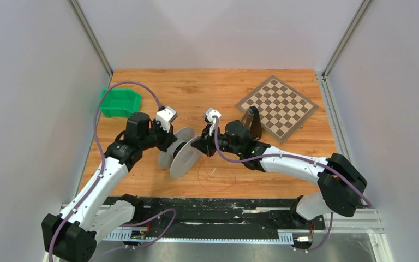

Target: Wrap the cables

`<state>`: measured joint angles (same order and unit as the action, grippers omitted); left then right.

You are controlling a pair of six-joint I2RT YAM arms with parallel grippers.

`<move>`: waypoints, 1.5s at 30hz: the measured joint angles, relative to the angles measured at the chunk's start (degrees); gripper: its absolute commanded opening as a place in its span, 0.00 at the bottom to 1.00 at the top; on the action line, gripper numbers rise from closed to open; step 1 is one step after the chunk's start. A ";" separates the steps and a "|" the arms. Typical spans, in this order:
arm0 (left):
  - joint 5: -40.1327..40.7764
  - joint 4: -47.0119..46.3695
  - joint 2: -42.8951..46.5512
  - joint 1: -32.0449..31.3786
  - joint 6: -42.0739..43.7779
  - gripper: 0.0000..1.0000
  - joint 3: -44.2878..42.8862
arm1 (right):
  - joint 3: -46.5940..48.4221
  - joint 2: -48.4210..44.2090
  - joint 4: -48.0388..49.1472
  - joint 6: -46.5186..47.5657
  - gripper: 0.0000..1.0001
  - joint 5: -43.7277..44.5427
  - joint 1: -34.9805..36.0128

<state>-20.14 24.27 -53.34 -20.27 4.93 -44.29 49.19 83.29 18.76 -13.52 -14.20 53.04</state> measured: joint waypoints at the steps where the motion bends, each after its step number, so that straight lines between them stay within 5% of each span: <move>1: 0.26 0.04 0.00 -0.28 0.07 0.16 0.00 | -0.26 0.00 0.02 0.00 0.00 0.02 -0.15; 5: 0.85 1.22 -0.02 -1.11 0.28 0.17 0.00 | -1.46 0.00 -0.07 0.00 0.00 0.15 -0.52; 10: 1.33 1.66 0.00 -1.55 0.59 0.00 -0.11 | -1.60 -0.04 -0.31 0.00 0.00 0.15 -0.61; 13: 1.53 1.81 0.00 -1.75 1.03 0.00 -0.20 | -1.79 -0.13 -0.31 0.00 0.00 0.15 -0.61; 23: 3.89 3.52 0.70 -1.99 -1.42 0.00 -0.76 | -2.80 -2.40 -3.23 -0.50 0.34 0.22 -0.85; 34: 3.80 10.32 1.25 -2.16 -6.64 0.00 -12.31 | -18.27 -24.00 1.09 2.78 0.74 0.66 -1.11; 45: 4.39 13.20 6.01 -2.16 -9.77 0.00 -17.73 | -27.34 -27.08 13.20 7.67 0.78 3.74 -1.11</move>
<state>-15.75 37.47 -47.33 -22.44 -4.84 -62.02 21.85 56.21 31.97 -5.85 -10.46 51.92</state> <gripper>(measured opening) 0.024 0.762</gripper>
